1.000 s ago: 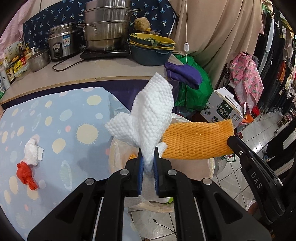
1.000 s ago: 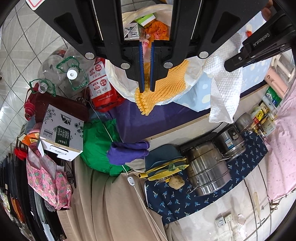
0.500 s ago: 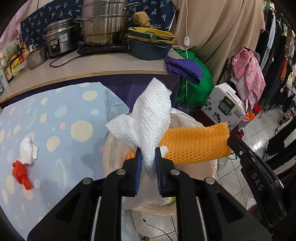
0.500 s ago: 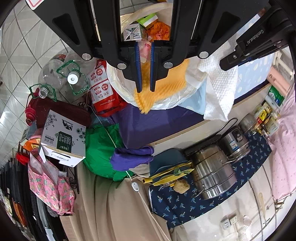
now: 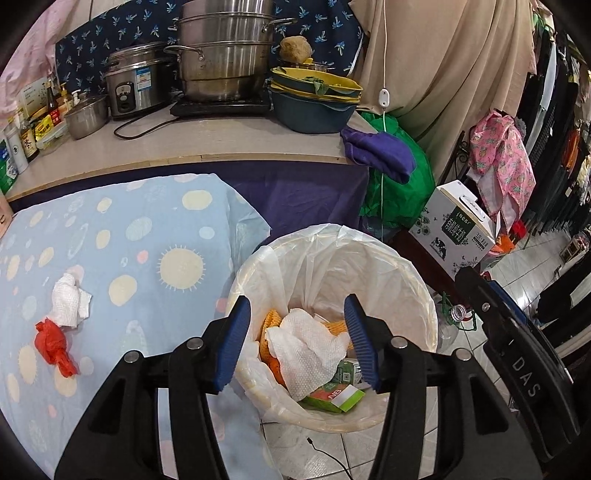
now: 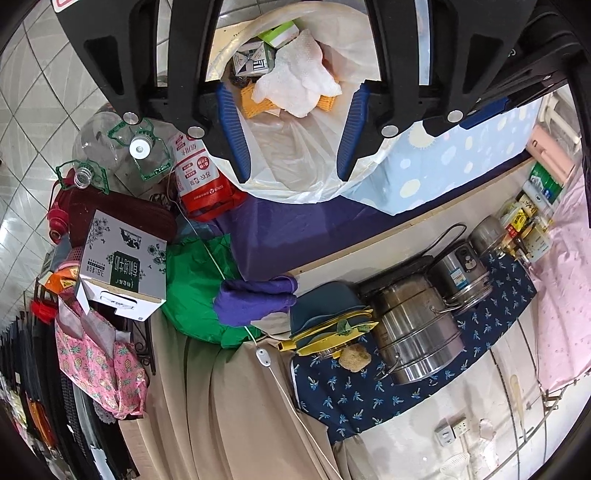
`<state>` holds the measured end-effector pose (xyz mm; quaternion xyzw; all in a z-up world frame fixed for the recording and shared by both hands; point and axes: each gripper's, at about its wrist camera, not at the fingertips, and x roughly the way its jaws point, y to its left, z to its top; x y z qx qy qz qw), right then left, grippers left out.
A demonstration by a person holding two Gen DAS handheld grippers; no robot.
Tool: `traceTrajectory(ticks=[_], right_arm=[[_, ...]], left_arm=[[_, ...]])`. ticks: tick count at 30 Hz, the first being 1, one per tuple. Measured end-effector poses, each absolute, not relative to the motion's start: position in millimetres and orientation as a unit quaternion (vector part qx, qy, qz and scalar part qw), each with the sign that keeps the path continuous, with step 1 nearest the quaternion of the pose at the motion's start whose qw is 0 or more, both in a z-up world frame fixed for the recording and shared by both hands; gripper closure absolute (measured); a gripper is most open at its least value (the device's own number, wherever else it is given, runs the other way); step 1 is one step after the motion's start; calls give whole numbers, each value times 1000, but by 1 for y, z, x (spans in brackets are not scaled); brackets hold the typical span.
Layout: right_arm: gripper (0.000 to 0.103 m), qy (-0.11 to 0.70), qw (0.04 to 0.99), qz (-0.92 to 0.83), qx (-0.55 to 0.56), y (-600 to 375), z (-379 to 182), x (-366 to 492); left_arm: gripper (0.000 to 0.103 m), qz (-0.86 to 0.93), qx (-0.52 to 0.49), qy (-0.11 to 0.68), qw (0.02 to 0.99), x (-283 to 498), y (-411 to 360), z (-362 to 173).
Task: Collect trash
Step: 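Move both open grippers from the bin back over the table, then grasp the red plastic bag with the left gripper while the right gripper approaches the white tissue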
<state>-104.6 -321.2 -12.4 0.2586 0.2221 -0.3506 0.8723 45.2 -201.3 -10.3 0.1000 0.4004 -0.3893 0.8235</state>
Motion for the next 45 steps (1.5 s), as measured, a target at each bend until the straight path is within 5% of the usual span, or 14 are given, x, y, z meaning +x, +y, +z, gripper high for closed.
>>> traceTrajectory(ticks=[28,45], right_arm=[[47,259,895,-288,220,-246,-11,-37],[47,303,902,-234,201,-187,-35,23]], left_arm=[[27,-266,14,409,873,117,-85,-16],[25,-150,-16,455,877,177,16,-67]])
